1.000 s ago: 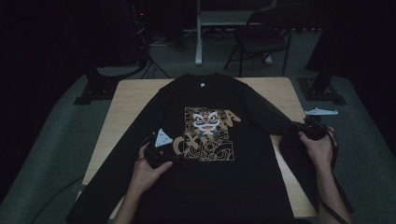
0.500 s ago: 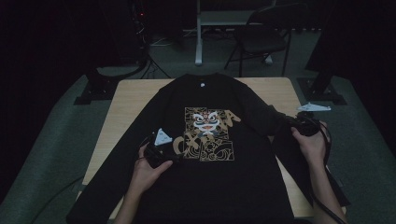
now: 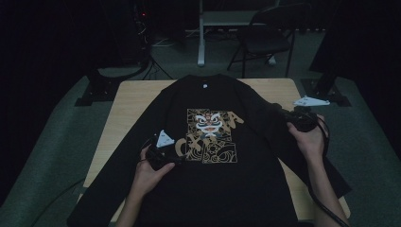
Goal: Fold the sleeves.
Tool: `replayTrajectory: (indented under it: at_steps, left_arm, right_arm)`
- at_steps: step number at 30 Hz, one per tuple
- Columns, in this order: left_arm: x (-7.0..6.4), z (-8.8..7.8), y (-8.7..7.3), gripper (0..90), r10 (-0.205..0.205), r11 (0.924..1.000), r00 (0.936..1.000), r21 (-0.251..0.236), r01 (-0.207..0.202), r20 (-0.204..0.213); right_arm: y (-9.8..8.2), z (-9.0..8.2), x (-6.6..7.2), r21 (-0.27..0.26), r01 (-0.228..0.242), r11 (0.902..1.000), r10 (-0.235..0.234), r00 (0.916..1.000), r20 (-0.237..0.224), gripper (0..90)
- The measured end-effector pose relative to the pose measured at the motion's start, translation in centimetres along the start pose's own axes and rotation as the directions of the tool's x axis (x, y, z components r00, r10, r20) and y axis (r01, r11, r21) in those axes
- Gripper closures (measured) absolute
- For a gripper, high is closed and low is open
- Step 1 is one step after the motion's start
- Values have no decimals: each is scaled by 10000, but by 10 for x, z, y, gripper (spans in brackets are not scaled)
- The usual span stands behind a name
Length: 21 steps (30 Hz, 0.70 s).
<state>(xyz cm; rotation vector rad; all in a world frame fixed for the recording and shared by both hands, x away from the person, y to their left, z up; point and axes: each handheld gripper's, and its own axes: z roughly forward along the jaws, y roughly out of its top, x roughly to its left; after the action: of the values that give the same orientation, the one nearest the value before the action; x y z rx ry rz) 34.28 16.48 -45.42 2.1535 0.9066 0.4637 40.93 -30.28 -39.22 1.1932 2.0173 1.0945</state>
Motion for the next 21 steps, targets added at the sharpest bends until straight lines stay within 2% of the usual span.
replayTrajectory:
  at_steps: [6, 11, 21]
  left_arm:
    - [0, 0, 0, 218, 19, 10000, 10000, 0, -19, -20]
    - [0, 0, 0, 218, 28, 10000, 10000, 5, -28, -24]
    - [0, 0, 0, 218, 20, 10000, 10000, -20, -21, -33]
  right_arm:
    - [24, -2, 20, -327, 524, 9981, -535, 9980, -339, 875]
    - [39, 0, 36, -459, 1017, 9938, -1044, 9927, -601, 874]
    - [56, 7, 61, -590, 1615, 9851, -1672, 9799, -1089, 874]
